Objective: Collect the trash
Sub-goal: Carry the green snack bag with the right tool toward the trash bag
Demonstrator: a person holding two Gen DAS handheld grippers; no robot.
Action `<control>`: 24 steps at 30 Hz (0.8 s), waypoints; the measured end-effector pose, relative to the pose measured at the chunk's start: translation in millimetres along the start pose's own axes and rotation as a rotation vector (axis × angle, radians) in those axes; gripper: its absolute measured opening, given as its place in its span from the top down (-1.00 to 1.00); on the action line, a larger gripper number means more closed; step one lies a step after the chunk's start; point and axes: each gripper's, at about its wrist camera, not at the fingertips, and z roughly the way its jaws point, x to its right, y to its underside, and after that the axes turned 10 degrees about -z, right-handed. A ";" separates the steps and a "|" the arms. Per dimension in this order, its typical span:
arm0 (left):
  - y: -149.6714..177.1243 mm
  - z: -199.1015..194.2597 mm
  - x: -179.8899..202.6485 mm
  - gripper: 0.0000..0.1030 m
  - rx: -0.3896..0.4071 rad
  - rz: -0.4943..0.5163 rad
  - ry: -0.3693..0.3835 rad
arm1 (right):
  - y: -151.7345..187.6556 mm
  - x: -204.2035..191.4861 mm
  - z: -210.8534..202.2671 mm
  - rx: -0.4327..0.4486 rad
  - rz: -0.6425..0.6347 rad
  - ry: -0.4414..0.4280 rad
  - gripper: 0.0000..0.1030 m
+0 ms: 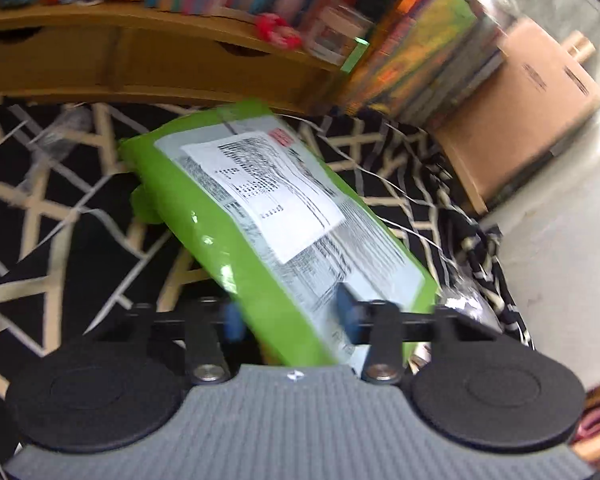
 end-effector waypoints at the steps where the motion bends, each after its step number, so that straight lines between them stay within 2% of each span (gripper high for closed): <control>1: 0.1 0.1 0.3 0.00 0.000 -0.001 -0.001 | 1.5 7.1 0.5 0.002 0.042 0.011 0.21; 3: -0.3 0.1 0.2 0.00 0.000 -0.001 -0.001 | 2.8 20.4 -4.9 0.033 0.115 0.041 0.59; 5: -0.1 0.1 0.2 0.00 0.000 -0.001 -0.002 | 1.7 33.0 -15.9 0.081 0.166 0.090 0.69; 8: -0.1 0.1 0.2 0.00 0.000 0.000 -0.002 | -2.2 49.2 -35.7 0.177 0.218 0.141 0.76; 10: -0.1 0.2 0.1 0.00 0.000 0.000 -0.003 | -5.9 60.9 -52.0 0.243 0.264 0.145 0.79; 14: -0.3 0.3 -0.1 0.00 0.000 0.001 -0.003 | -14.3 84.4 -84.7 0.386 0.360 0.075 0.80; 18: -0.2 0.4 0.0 0.00 0.000 0.001 -0.003 | -20.7 89.3 -118.6 0.530 0.359 0.060 0.80; 20: -0.2 0.3 0.0 0.00 0.000 0.000 -0.002 | -26.2 92.0 -127.3 0.548 0.341 0.018 0.79; 22: -0.3 0.3 0.0 0.00 0.000 0.001 -0.002 | -31.3 93.2 -126.9 0.514 0.317 -0.047 0.51; 23: -0.4 0.3 -0.1 0.00 -0.001 0.001 -0.002 | -31.7 94.1 -121.8 0.492 0.317 -0.083 0.26; 24: -0.6 0.4 -0.1 0.00 -0.001 0.001 -0.002 | -32.0 95.0 -114.6 0.451 0.317 -0.135 -0.12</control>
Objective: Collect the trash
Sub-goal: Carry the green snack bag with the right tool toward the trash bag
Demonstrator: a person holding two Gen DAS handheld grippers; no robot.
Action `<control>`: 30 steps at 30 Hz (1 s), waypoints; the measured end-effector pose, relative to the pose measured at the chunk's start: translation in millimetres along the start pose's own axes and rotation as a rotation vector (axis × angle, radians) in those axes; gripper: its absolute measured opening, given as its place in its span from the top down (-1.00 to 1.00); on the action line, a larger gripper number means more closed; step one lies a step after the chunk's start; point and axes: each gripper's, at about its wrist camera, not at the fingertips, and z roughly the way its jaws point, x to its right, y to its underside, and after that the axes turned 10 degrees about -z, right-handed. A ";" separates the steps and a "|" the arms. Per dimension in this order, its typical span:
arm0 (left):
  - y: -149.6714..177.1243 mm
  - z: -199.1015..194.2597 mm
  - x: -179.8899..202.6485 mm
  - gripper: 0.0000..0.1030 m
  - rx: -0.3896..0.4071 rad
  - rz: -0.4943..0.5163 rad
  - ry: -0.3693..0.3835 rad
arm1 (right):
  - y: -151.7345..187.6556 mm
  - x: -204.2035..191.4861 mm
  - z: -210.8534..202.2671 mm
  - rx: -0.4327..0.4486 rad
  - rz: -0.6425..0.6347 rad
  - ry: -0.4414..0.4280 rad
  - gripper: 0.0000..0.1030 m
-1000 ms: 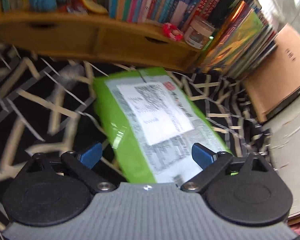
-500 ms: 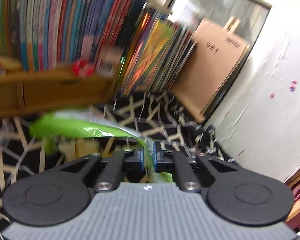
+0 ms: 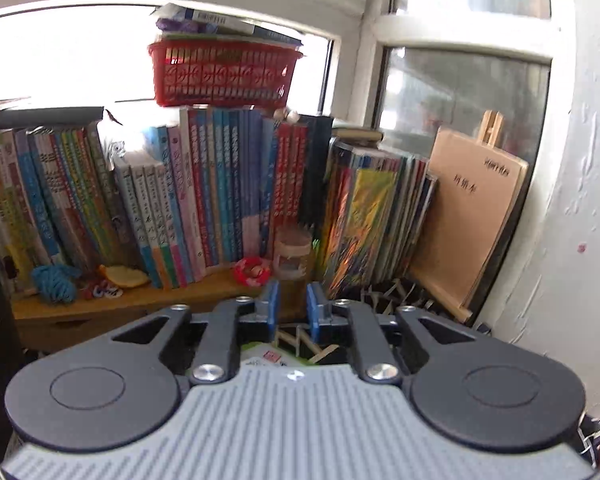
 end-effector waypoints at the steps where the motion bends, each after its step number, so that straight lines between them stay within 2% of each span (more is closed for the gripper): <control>1: 0.2 0.0 0.1 0.00 0.001 0.001 -0.001 | 3.4 1.4 8.7 -0.060 0.015 -0.041 -0.28; 3: 0.9 0.4 -0.3 0.00 0.001 0.000 -0.001 | 17.1 0.0 23.2 -0.142 0.042 -0.062 -0.67; 5: 1.5 0.7 -0.5 0.00 0.001 0.001 -0.001 | 35.9 4.7 45.5 -0.263 0.119 -0.064 -0.82; 7: 2.0 0.8 -0.7 0.00 0.000 0.000 -0.001 | 53.8 16.7 62.9 -0.369 0.226 -0.059 -0.82; 9: 2.0 0.9 -0.9 0.00 0.001 0.000 -0.001 | 70.2 31.1 71.4 -0.444 0.337 -0.011 -0.85; 11: 2.2 1.0 -0.6 0.00 0.001 -0.001 -0.001 | 89.6 53.1 73.0 -0.503 0.501 0.066 -1.00; 13: 2.1 1.1 -0.8 0.00 0.001 -0.002 0.000 | 105.9 71.3 72.1 -0.534 0.633 0.113 -1.00; 15: 2.4 0.8 -0.7 0.00 0.001 -0.001 0.001 | 118.2 79.3 73.9 -0.565 0.692 0.119 -1.00; 19: 2.0 0.9 -0.6 0.00 0.001 -0.002 0.000 | 136.7 76.7 86.0 -0.589 0.742 0.037 -1.00; 23: 1.9 1.0 -0.6 0.00 0.002 0.000 -0.002 | 153.7 65.9 96.3 -0.569 0.744 -0.028 -1.00; 25: 1.7 0.8 0.0 -0.01 0.003 0.002 -0.004 | 161.1 64.3 97.7 -0.560 0.769 -0.051 -0.88; 26: 1.7 0.8 0.3 -0.01 0.004 0.002 -0.005 | 161.6 63.8 95.4 -0.548 0.769 -0.043 -0.70; 27: 1.6 0.8 0.2 -0.01 0.004 0.002 -0.005 | 159.7 65.2 93.9 -0.538 0.773 -0.042 -0.35; 28: 1.5 0.9 0.3 -0.01 0.004 0.001 -0.005 | 158.6 66.2 92.9 -0.536 0.784 -0.048 -0.08; 29: 1.5 0.8 0.2 -0.01 0.004 0.002 -0.005 | 157.0 68.5 93.1 -0.540 0.807 -0.055 0.38; 30: 1.7 0.8 0.3 -0.01 0.004 0.003 -0.006 | 155.8 70.0 92.8 -0.541 0.831 -0.059 0.53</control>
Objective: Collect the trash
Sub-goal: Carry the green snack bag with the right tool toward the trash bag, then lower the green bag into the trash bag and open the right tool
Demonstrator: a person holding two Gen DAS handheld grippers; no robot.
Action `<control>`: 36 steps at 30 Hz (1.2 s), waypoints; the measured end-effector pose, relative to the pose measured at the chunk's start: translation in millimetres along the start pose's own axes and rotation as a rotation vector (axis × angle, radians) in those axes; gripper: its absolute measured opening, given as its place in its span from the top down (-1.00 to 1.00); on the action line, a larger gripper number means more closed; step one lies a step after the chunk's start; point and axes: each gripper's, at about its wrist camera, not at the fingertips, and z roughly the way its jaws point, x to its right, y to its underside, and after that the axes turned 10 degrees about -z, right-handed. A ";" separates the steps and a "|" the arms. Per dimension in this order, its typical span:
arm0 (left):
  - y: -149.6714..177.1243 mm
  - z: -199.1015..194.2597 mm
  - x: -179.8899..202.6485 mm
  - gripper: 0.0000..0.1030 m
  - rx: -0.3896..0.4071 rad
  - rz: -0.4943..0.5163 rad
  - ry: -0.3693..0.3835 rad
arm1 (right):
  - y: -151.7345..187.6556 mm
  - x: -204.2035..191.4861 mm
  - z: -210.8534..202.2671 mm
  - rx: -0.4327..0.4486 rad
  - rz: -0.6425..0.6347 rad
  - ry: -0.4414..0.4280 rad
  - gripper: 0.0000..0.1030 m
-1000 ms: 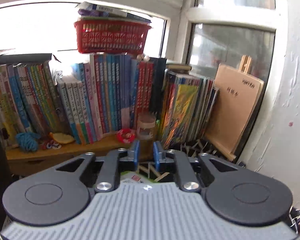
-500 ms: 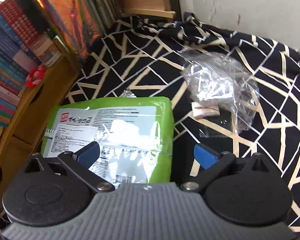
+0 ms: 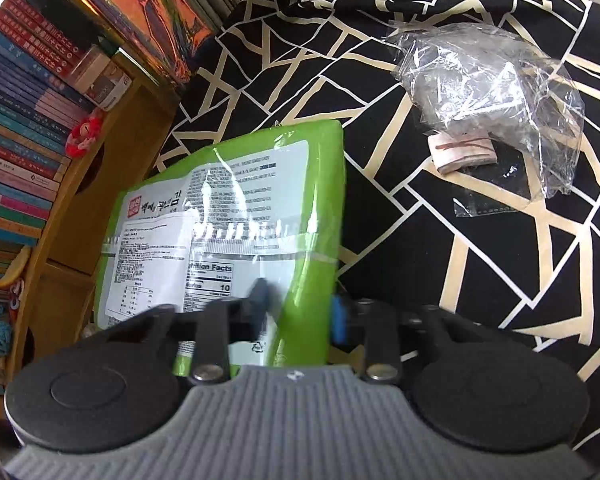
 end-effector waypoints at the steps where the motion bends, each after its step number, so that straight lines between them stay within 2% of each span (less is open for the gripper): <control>1: -0.2 0.2 -0.1 -0.01 0.000 0.000 0.000 | -0.2 -0.6 -2.2 0.006 0.011 -0.005 0.54; 5: 0.0 0.3 0.2 -0.01 0.000 0.000 -0.001 | -0.8 -10.5 -9.0 0.026 -0.008 -0.028 0.67; 9: 0.6 0.2 0.7 -0.01 0.001 0.001 -0.002 | -7.5 -20.1 -26.8 0.074 0.012 -0.100 0.78; 15: 0.9 0.3 1.0 -0.01 0.002 0.002 -0.003 | -23.1 -46.4 -67.1 0.150 0.012 -0.287 0.82; 25: 1.4 0.1 1.0 -0.01 0.002 0.002 -0.004 | -25.2 -100.0 -137.2 0.175 -0.103 -0.628 0.83; 31: 2.0 -0.2 1.6 -0.02 0.007 0.005 -0.006 | -20.0 -130.4 -178.6 0.124 -0.178 -0.814 0.85; 33: 2.1 -0.3 2.2 -0.02 0.005 0.003 -0.008 | -17.3 -145.6 -189.4 0.073 -0.232 -0.878 0.85; 36: 2.0 -0.9 3.3 -0.02 0.006 0.003 -0.010 | -6.7 -173.5 -192.6 -0.052 -0.307 -0.947 0.85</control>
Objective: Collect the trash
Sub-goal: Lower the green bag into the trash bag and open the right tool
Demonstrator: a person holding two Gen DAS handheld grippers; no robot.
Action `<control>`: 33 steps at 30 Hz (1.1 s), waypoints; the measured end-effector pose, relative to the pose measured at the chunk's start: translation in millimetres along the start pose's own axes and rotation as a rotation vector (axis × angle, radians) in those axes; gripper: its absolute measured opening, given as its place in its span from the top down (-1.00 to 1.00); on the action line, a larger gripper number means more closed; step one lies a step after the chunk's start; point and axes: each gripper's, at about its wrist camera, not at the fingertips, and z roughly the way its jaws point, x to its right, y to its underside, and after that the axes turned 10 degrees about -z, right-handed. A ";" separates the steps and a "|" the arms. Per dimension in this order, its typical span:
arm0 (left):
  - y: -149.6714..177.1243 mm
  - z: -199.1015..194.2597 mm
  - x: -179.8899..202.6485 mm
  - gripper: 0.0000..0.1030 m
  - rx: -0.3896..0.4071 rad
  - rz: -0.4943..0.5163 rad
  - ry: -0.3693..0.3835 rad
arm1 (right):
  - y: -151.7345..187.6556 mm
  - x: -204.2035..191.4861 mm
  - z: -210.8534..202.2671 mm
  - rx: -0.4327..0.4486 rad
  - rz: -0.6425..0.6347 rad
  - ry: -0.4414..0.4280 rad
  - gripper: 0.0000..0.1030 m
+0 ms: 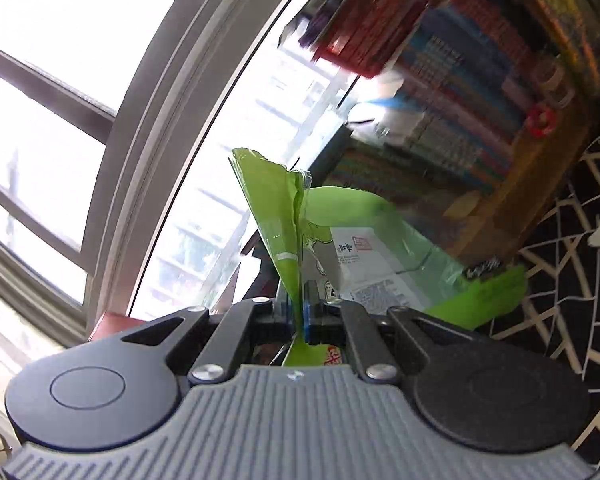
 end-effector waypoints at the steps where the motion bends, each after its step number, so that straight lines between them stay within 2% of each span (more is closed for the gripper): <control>1: -0.2 -0.1 0.2 -0.02 0.000 0.000 0.000 | 1.4 -4.6 9.6 -0.048 -0.003 -0.012 0.85; 4: -0.1 0.0 0.4 -0.02 0.001 0.001 -0.001 | 9.6 -16.2 48.5 -0.224 -0.029 0.023 0.85; 11: -2.2 1.4 0.8 -0.02 0.004 -0.001 -0.005 | 34.7 -17.0 137.8 -0.587 -0.075 0.225 0.84; 16: -1.2 1.1 -0.1 -0.02 0.005 -0.002 0.000 | 59.8 -11.3 188.3 -0.807 -0.148 0.348 0.77; 19: -1.5 1.0 -1.3 -0.02 0.003 -0.005 0.005 | 73.8 -8.7 209.7 -0.910 -0.176 0.400 0.64; 21: -1.8 0.7 -2.3 -0.01 0.003 -0.007 0.009 | 81.7 -7.2 220.5 -0.962 -0.196 0.426 0.54; 26: -2.8 0.9 -3.9 -0.01 0.003 -0.008 0.011 | 98.3 0.1 236.2 -1.070 -0.223 0.475 0.45; 28: -3.4 0.6 -4.6 -0.01 0.001 -0.012 0.015 | 98.8 -2.4 233.1 -1.070 -0.235 0.460 0.39; 30: -3.0 0.8 -4.1 -0.01 0.002 -0.009 0.014 | 97.8 -7.7 228.2 -1.056 -0.246 0.442 0.00; 33: -2.8 0.7 -4.5 -0.02 0.001 -0.011 0.013 | 91.8 -16.1 216.2 -1.011 -0.248 0.394 -0.22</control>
